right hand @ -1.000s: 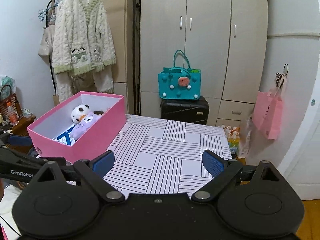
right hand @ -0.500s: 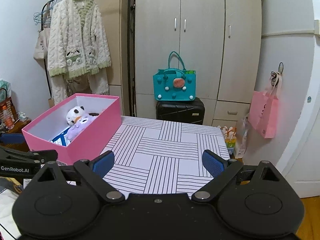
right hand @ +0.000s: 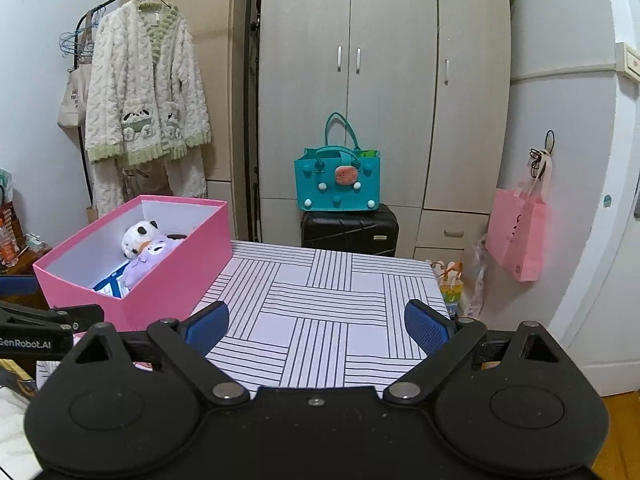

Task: Organize soft objects

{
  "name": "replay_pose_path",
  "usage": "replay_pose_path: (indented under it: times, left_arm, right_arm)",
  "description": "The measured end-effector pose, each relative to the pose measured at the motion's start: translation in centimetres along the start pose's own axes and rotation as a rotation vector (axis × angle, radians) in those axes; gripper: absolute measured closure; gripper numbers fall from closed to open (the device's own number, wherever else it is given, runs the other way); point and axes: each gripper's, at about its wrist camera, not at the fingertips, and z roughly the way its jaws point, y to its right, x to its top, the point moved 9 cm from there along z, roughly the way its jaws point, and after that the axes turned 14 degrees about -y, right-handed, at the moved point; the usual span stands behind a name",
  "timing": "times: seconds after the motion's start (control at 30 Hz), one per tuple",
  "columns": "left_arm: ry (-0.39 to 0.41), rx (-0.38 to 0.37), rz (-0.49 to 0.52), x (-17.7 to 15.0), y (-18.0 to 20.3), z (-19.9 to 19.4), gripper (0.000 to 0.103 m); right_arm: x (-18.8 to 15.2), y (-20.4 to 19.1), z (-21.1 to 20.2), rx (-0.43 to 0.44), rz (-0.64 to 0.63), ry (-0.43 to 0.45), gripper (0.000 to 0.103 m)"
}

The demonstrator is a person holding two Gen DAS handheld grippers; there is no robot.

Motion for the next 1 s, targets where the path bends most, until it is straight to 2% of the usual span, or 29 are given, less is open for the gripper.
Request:
replay_pose_path:
  times: [0.3, 0.5, 1.0]
  left_arm:
    - [0.021, 0.026, -0.022, -0.1, -0.7, 0.4, 0.0]
    - [0.012, 0.05, 0.005, -0.4, -0.8, 0.7, 0.0]
    - [0.013, 0.04, 0.019, -0.5, -0.3, 0.9, 0.0]
  right_arm:
    - [-0.6, -0.1, 0.5, 0.009, 0.019, 0.007, 0.006]
    - [-1.0, -0.2, 1.1, -0.001, 0.027, -0.004, 0.006]
    - [-1.0, 0.1, 1.5, -0.002, 0.031, -0.008, 0.006]
